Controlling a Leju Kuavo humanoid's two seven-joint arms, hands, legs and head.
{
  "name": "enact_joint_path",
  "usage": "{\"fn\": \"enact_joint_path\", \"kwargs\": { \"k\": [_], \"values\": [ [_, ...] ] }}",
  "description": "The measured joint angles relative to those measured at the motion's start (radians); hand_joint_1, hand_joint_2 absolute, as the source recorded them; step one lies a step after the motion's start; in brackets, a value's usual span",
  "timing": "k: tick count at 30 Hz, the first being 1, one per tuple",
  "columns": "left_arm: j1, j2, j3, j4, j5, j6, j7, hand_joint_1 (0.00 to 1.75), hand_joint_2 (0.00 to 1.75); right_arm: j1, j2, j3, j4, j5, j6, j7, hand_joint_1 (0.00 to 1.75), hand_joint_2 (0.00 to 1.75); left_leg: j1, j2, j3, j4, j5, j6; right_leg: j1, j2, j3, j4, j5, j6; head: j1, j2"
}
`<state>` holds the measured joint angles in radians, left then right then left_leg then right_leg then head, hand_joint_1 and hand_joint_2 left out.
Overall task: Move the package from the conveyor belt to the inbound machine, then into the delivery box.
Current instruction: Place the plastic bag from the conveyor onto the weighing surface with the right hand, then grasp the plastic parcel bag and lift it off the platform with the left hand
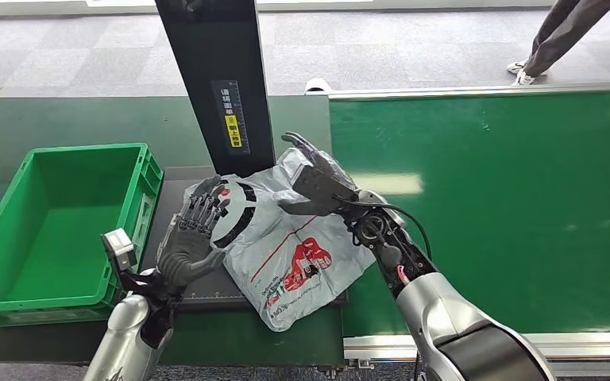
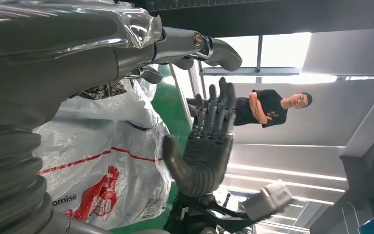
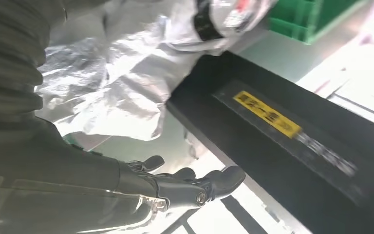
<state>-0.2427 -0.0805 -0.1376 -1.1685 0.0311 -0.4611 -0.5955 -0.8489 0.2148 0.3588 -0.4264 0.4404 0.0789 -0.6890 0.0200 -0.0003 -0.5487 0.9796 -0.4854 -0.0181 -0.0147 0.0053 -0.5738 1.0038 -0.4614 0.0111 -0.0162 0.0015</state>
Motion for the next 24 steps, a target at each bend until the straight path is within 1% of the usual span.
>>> {"fn": "enact_joint_path", "kwargs": {
  "k": [7, 10, 13, 20, 22, 24],
  "values": [
    [0.006, -0.002, 0.001, -0.003, -0.003, 0.009, 0.0, 0.0, 1.75, 0.036, 0.0, -0.04, -0.107, -0.169, 0.143, -0.011, 0.0, 1.75, 0.0, 0.0, 0.0, 0.0, 0.0, 0.0, 0.0, 0.0, 0.0, 0.0, 0.0, 0.0, 0.0, 0.0],
    [0.012, -0.002, 0.004, -0.008, -0.003, 0.015, 0.0, 0.0, 1.75, 0.048, 0.0, -0.051, -0.149, -0.234, 0.187, -0.011, 0.0, 1.75, 0.0, 0.0, 0.0, 0.0, 0.0, 0.0, 0.0, 0.0, 0.0, 0.0, 0.0, 0.0, 0.0, 0.0],
    [0.019, -0.001, 0.008, -0.018, -0.003, 0.02, 0.0, 0.0, 1.75, 0.056, -0.001, -0.063, -0.182, -0.274, 0.203, -0.011, 0.0, 1.75, 0.0, 0.0, 0.0, 0.0, 0.0, 0.0, 0.0, 0.0, 0.0, 0.0, 0.0, 0.0, 0.0, 0.0],
    [0.034, -0.001, 0.016, -0.04, -0.007, 0.032, 0.008, 0.0, 1.75, 0.071, -0.005, -0.075, -0.227, -0.301, 0.21, -0.004, 0.0, 1.75, 0.0, 0.0, 0.0, 0.0, 0.0, 0.0, 0.0, 0.0, 0.0, 0.0, 0.0, 0.0, 0.0, 0.0],
    [0.05, 0.0, 0.024, -0.061, -0.01, 0.044, 0.015, 0.0, 1.75, 0.091, -0.02, -0.076, -0.259, -0.325, 0.212, 0.021, 0.0, 1.75, 0.0, 0.0, 0.0, 0.0, 0.0, 0.0, 0.0, 0.0, 0.0, 0.0, 0.0, 0.0, 0.0, 0.0],
    [0.074, 0.002, 0.035, -0.088, -0.011, 0.051, 0.022, 0.0, 1.75, 0.125, -0.048, -0.076, -0.307, -0.356, 0.215, 0.059, 0.0, 1.75, 0.0, 0.0, 0.0, 0.0, 0.0, 0.0, 0.0, 0.0, 0.0, 0.0, 0.0, 0.0, 0.0, 0.0]
  ]
}}
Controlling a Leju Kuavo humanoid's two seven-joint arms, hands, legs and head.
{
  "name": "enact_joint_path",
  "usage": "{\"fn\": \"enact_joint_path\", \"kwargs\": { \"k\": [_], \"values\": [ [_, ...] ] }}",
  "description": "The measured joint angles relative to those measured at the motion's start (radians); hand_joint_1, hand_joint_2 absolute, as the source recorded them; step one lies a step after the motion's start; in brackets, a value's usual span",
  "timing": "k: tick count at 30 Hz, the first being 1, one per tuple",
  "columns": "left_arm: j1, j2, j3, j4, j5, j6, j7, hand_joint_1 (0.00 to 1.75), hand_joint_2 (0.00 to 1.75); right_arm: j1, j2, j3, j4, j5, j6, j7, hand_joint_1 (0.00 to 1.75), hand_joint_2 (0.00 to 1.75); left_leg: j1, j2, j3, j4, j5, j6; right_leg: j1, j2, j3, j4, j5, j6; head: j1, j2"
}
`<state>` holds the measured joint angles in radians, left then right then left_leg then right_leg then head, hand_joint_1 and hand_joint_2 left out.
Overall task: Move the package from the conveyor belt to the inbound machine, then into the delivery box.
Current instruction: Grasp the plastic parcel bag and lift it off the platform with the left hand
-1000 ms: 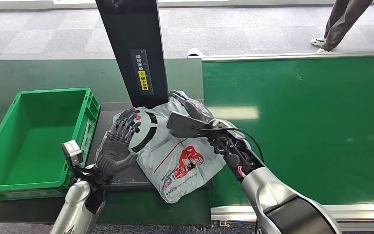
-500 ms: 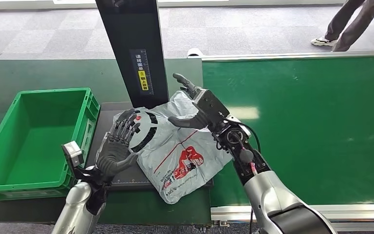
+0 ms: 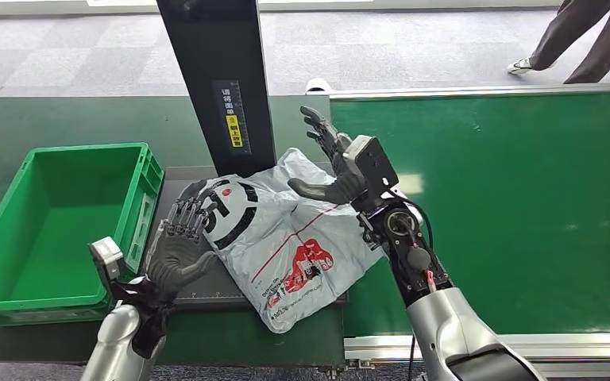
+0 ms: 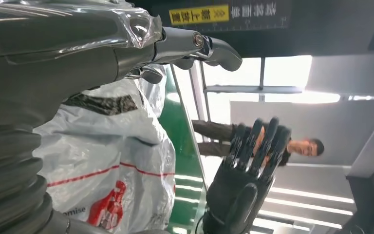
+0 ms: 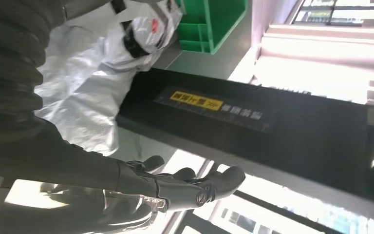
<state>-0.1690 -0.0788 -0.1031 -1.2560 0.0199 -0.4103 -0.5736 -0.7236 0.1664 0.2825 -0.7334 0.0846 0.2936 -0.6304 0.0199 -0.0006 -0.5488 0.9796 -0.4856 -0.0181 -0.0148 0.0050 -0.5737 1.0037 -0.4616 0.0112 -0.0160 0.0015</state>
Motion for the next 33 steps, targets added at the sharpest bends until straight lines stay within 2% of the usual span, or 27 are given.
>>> {"fn": "enact_joint_path", "kwargs": {
  "k": [7, 11, 16, 22, 27, 33],
  "values": [
    [0.09, 0.007, 0.024, -0.088, -0.019, -0.001, 0.017, 0.0, 1.75, 0.192, -0.124, -0.039, -0.193, -0.096, -0.007, 0.083, 0.0, 1.75, 0.0, -0.003, -0.001, 0.0, -0.001, 0.0, 0.0, -0.001, 0.0, -0.001, 0.0, 0.0, 0.0, 0.0],
    [0.113, 0.008, 0.034, -0.119, -0.028, -0.001, 0.023, 0.0, 1.75, 0.304, -0.163, -0.092, -0.274, -0.131, -0.014, 0.107, 0.0, 1.75, 0.0, -0.003, -0.001, 0.0, -0.001, 0.0, 0.0, -0.002, -0.001, -0.001, 0.0, 0.0, 0.0, 0.0],
    [0.116, 0.009, 0.037, -0.138, -0.032, 0.0, 0.027, 0.0, 1.75, 0.391, -0.181, -0.135, -0.324, -0.145, -0.015, 0.119, 0.0, 1.75, 0.0, -0.003, -0.001, 0.0, -0.001, 0.0, 0.0, -0.002, 0.0, -0.001, 0.0, 0.0, 0.0, 0.0],
    [0.12, 0.008, 0.039, -0.14, -0.047, 0.001, 0.028, 0.0, 1.75, 0.461, -0.185, -0.153, -0.384, -0.079, -0.066, 0.126, 0.0, 1.75, 0.0, -0.003, -0.001, 0.0, -0.001, 0.0, 0.0, -0.002, 0.0, -0.001, 0.0, 0.0, 0.0, 0.0],
    [0.127, 0.007, 0.039, -0.144, -0.095, 0.037, 0.029, 0.0, 1.75, 0.492, -0.184, -0.154, -0.429, -0.006, -0.103, 0.136, 0.0, 1.75, 0.0, -0.003, -0.001, 0.0, -0.001, 0.0, 0.0, -0.002, 0.0, -0.001, 0.0, 0.0, 0.0, 0.0],
    [0.134, 0.005, 0.032, -0.153, -0.208, 0.102, 0.037, 0.0, 1.75, 0.505, -0.184, -0.158, -0.456, 0.012, -0.103, 0.149, 0.0, 1.75, 0.0, -0.003, -0.001, 0.0, -0.001, 0.0, 0.0, -0.002, 0.0, -0.001, 0.0, 0.0, 0.0, 0.0]
  ]
}}
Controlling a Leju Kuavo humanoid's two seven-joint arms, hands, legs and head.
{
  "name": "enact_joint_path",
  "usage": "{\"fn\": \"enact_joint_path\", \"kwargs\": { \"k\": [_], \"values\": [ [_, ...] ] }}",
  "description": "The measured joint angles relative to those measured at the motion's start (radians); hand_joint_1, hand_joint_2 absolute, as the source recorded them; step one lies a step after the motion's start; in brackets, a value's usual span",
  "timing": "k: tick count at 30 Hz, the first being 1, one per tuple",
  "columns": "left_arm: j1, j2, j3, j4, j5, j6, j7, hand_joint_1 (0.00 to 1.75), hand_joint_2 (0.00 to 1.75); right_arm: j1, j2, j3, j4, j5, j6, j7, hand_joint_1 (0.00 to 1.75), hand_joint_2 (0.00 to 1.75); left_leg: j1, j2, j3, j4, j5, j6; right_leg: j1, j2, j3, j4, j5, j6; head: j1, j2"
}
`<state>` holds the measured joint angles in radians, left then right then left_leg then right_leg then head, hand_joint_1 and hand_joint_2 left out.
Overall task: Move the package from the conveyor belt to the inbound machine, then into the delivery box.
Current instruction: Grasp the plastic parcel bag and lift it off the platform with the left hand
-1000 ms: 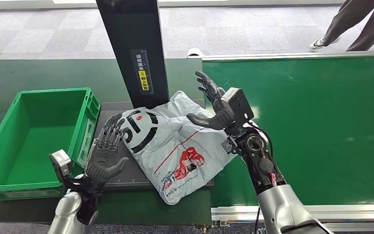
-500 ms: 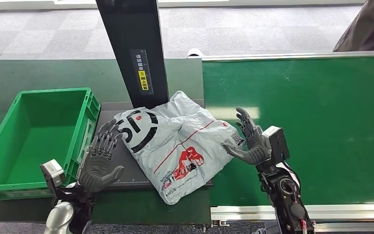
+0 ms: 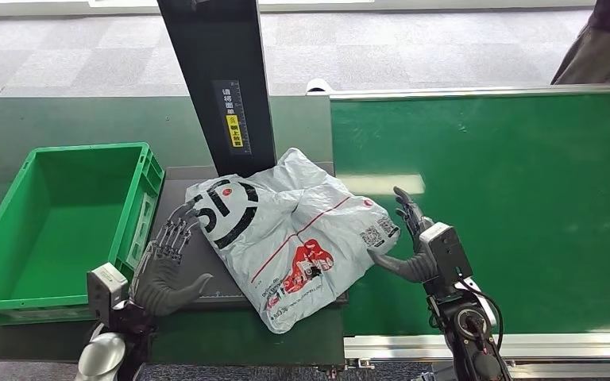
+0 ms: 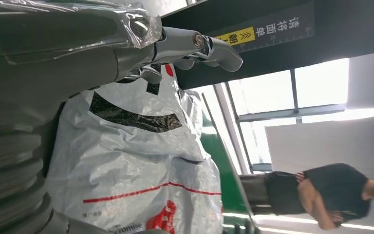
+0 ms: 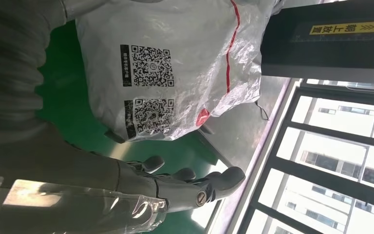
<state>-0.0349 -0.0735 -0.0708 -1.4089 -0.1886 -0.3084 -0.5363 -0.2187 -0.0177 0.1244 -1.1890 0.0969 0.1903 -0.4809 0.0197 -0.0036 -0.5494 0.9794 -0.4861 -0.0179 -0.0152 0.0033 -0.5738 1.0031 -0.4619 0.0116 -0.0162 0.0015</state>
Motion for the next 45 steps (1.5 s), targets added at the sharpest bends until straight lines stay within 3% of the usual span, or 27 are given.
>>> {"fn": "enact_joint_path", "kwargs": {
  "k": [7, 13, 22, 33, 45],
  "values": [
    [-0.017, 0.001, -0.028, 0.0, -0.13, 0.062, 0.011, 0.0, 1.75, 0.01, 0.001, -0.002, -0.006, 0.016, 0.011, 0.002, 0.0, 1.75, 0.0, 0.0, 0.0, 0.0, 0.0, 0.0, 0.0, 0.0, 0.0, 0.0, 0.0, 0.0, 0.0, 0.0],
    [-0.105, 0.006, -0.085, 0.029, -0.237, 0.088, 0.067, 0.0, 1.75, -0.001, 0.008, -0.002, 0.004, 0.039, 0.015, 0.002, 0.0, 1.75, 0.0, -0.001, 0.0, 0.0, 0.0, 0.0, 0.0, 0.0, 0.0, 0.0, 0.0, 0.0, 0.0, 0.0],
    [-0.215, 0.013, -0.163, 0.153, -0.33, 0.116, 0.145, 0.0, 1.75, 0.002, 0.007, -0.002, 0.004, 0.039, 0.009, 0.003, 0.0, 1.75, 0.0, 0.0, 0.0, 0.0, 0.0, 0.0, 0.0, 0.0, 0.0, 0.0, 0.0, 0.0, 0.0, 0.0],
    [-0.386, 0.017, -0.291, 0.401, -0.427, 0.131, 0.309, 0.0, 1.75, 0.045, 0.012, -0.017, -0.019, 0.037, 0.015, 0.01, 0.0, 1.75, 0.0, -0.001, 0.0, 0.001, 0.001, 0.001, 0.0, -0.002, 0.001, 0.0, 0.001, 0.0, 0.0, 0.0],
    [-0.431, 0.005, -0.346, 0.53, -0.518, 0.19, 0.41, 0.0, 1.75, 0.05, 0.02, -0.02, -0.021, 0.058, 0.016, 0.012, 0.0, 1.75, 0.0, -0.001, 0.0, 0.0, 0.001, 0.001, 0.0, -0.002, 0.001, 0.0, 0.0, 0.0, 0.0, 0.0]
  ]
}}
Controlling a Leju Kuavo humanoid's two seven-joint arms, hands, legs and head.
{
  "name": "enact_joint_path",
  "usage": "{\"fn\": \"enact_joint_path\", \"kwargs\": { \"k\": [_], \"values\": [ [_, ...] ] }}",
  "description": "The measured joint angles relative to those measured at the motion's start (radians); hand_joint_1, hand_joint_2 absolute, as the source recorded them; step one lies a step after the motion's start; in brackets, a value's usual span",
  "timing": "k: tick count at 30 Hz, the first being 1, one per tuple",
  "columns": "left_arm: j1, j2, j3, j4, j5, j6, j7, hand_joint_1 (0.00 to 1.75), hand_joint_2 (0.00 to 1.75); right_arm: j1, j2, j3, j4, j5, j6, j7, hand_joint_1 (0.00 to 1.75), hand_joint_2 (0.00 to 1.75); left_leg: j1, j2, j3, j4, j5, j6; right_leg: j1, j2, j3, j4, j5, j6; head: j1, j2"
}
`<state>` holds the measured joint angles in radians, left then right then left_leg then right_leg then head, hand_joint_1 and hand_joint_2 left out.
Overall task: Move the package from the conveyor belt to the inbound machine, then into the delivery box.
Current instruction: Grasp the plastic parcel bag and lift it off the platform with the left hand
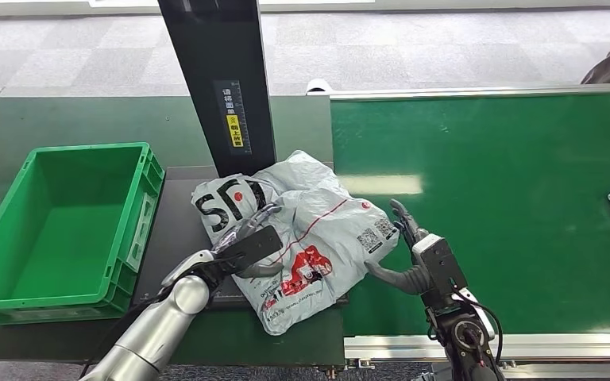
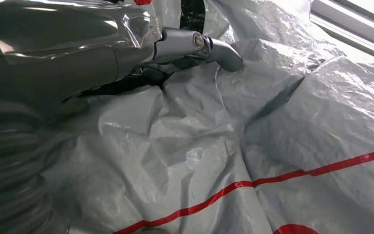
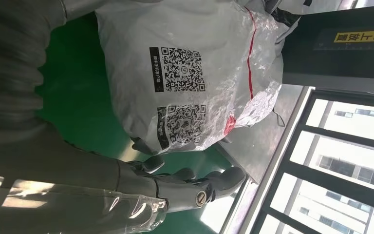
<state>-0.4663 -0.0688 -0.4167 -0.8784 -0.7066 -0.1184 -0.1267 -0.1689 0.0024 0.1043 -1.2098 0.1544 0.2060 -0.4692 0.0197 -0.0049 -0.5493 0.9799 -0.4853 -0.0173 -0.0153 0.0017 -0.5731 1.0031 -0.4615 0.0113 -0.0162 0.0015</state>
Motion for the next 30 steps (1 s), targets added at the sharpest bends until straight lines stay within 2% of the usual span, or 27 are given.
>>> {"fn": "enact_joint_path", "kwargs": {
  "k": [7, 13, 14, 17, 18, 26, 30],
  "values": [
    [-0.005, -0.016, -0.006, 0.025, -0.102, 0.063, 0.083, 0.0, 1.75, 0.025, 0.004, -0.007, -0.018, 0.013, 0.0, 0.0, 0.0, 1.75, 0.0, 0.0, 0.001, 0.0, 0.0, 0.0, 0.0, 0.0, 0.001, 0.0, 0.0, 0.0, 0.0, 0.0],
    [-0.005, -0.024, -0.005, 0.028, -0.148, 0.077, 0.104, 0.0, 1.75, 0.036, 0.004, -0.014, -0.022, 0.015, 0.0, 0.0, 0.0, 1.75, 0.0, 0.0, 0.002, 0.0, 0.0, 0.0, 0.0, 0.0, 0.002, 0.0, 0.0, 0.0, 0.0, 0.0],
    [-0.005, -0.024, -0.005, 0.028, -0.152, 0.078, 0.104, 0.08, 1.75, 0.036, 0.004, -0.014, -0.022, 0.015, 0.0, 0.0, 0.0, 1.75, 0.0, 0.0, 0.002, 0.0, 0.0, 0.0, 0.0, 0.0, 0.002, 0.0, 0.0, 0.0, 0.0, 0.0],
    [-0.005, -0.026, -0.005, 0.03, -0.171, 0.078, 0.102, 1.35, 1.75, 0.036, 0.004, -0.014, -0.022, 0.015, 0.0, 0.0, 0.0, 1.75, 0.0, 0.0, 0.002, 0.0, 0.0, 0.0, 0.0, 0.0, 0.003, 0.0, 0.0, 0.0, 0.0, 0.0],
    [-0.005, -0.027, -0.005, 0.031, -0.178, 0.079, 0.101, 1.7, 1.75, 0.036, 0.004, -0.014, -0.022, 0.015, 0.0, 0.0, 0.0, 1.75, 0.0, 0.0, 0.003, 0.0, 0.0, 0.0, 0.0, 0.0, 0.003, 0.0, 0.0, 0.0, 0.0, 0.0],
    [-0.006, -0.028, -0.003, 0.035, -0.209, 0.087, 0.085, 1.75, 1.75, 0.036, 0.006, -0.015, -0.022, 0.017, 0.0, 0.0, 0.0, 1.75, 0.0, 0.0, 0.003, 0.0, 0.0, 0.0, 0.0, 0.0, 0.003, 0.0, 0.0, 0.0, 0.0, 0.0],
    [-0.001, -0.028, -0.001, 0.032, -0.207, 0.11, 0.042, 1.75, 1.75, 0.039, 0.007, -0.016, -0.023, 0.021, 0.0, 0.0, 0.0, 1.75, 0.0, 0.0, 0.003, 0.0, 0.0, 0.0, 0.0, 0.0, 0.003, 0.0, 0.0, 0.0, 0.0, 0.0]
  ]
}}
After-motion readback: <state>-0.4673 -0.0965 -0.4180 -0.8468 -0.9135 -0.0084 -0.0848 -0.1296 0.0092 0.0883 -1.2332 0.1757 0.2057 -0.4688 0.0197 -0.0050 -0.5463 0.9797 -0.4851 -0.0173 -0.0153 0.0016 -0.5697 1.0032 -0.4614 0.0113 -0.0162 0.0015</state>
